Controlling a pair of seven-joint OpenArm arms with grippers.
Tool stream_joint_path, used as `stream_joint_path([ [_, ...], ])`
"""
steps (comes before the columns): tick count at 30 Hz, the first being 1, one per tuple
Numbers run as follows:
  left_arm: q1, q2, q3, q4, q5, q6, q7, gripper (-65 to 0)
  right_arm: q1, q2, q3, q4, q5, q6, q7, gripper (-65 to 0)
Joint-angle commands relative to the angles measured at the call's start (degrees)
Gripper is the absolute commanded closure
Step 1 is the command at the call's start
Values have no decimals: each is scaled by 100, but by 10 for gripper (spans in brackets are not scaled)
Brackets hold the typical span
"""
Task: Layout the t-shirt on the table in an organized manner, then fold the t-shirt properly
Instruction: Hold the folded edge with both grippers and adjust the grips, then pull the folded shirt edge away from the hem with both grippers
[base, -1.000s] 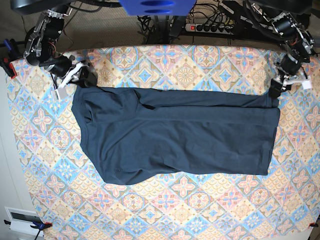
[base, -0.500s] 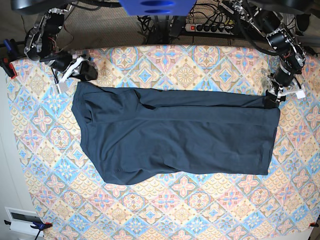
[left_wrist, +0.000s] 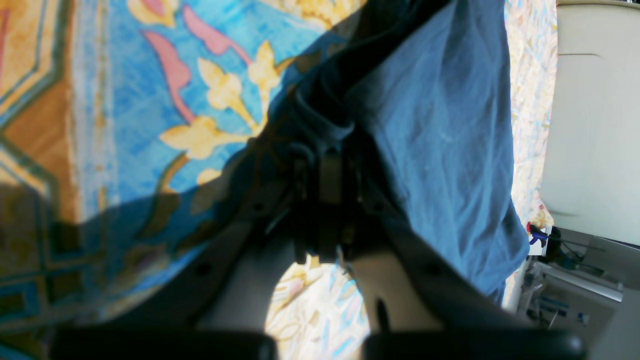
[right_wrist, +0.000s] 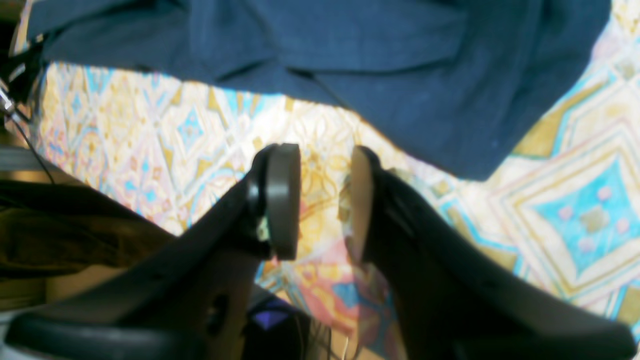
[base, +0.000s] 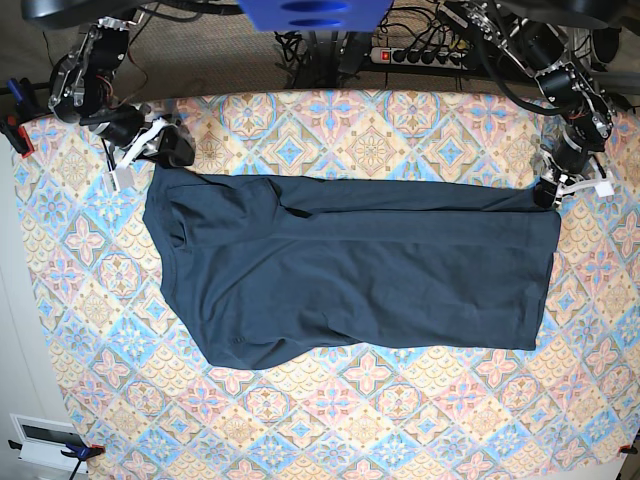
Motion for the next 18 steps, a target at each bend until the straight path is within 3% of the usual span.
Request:
stream_joint_path([
  [1, 2, -98, -25, 60, -18, -18, -27, 0, 27, 91, 42, 70, 132, 32, 130, -187],
  [7, 116, -98, -34, 60, -27, -18, -27, 0, 27, 91, 42, 62, 132, 32, 156, -276],
  [18, 116, -212, -34, 60, -36, -18, 8, 0, 27, 91, 789, -483, 132, 32, 156, -277],
])
